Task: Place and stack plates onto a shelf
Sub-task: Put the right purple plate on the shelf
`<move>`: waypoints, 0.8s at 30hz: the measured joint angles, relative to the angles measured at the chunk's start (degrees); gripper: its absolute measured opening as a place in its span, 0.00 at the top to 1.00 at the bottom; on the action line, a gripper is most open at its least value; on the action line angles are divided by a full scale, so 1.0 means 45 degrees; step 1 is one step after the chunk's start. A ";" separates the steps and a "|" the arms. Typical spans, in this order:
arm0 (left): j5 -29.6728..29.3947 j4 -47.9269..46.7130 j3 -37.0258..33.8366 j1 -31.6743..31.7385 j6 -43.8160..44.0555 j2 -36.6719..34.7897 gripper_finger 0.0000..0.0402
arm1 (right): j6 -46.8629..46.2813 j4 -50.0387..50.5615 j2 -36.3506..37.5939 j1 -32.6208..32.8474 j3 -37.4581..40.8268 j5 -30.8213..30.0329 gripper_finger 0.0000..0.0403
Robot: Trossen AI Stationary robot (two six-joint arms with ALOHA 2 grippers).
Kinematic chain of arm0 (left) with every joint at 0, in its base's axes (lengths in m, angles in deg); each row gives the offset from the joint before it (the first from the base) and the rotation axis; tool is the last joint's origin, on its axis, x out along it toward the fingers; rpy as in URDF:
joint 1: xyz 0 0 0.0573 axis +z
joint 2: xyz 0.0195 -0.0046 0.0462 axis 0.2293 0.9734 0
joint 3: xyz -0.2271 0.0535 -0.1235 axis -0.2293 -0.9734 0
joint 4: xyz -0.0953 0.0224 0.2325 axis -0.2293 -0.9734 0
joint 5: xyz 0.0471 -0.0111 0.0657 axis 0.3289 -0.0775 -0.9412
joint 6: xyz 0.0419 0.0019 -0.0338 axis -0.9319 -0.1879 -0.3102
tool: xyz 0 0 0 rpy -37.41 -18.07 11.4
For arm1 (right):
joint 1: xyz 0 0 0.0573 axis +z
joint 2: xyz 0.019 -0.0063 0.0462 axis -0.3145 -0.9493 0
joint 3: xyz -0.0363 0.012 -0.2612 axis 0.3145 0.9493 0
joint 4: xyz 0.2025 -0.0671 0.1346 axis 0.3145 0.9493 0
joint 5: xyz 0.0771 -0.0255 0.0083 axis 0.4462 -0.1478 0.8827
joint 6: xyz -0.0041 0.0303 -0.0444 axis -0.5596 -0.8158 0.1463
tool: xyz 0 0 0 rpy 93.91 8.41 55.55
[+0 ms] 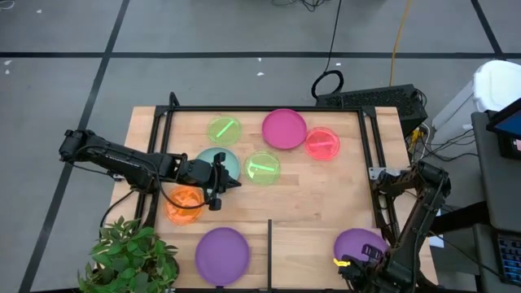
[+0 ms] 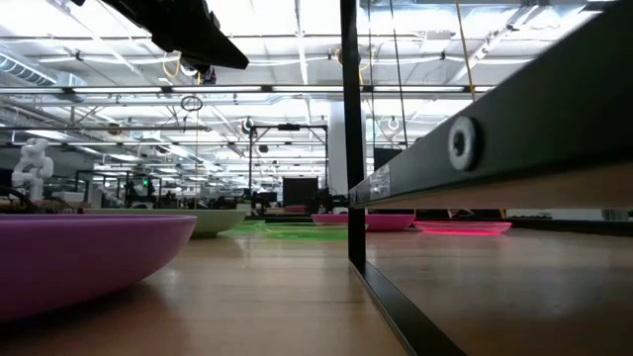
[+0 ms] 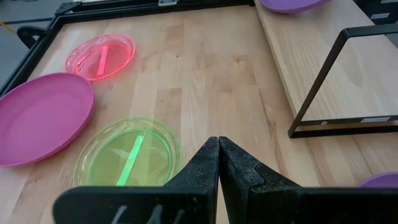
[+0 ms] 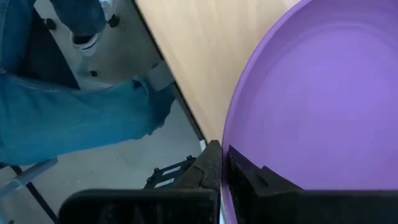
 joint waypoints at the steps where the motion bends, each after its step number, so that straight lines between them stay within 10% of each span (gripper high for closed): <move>1: 0.0002 0.0000 0.0000 0.0000 0.0015 0.0000 0.96 | -0.0061 -0.0056 0.0000 0.0069 0.0000 -0.0010 1.00; 24: 0.0002 -0.0005 0.0000 0.0000 0.0097 0.0000 0.96 | -0.0044 -0.3386 0.0000 0.0233 0.2141 0.0648 0.98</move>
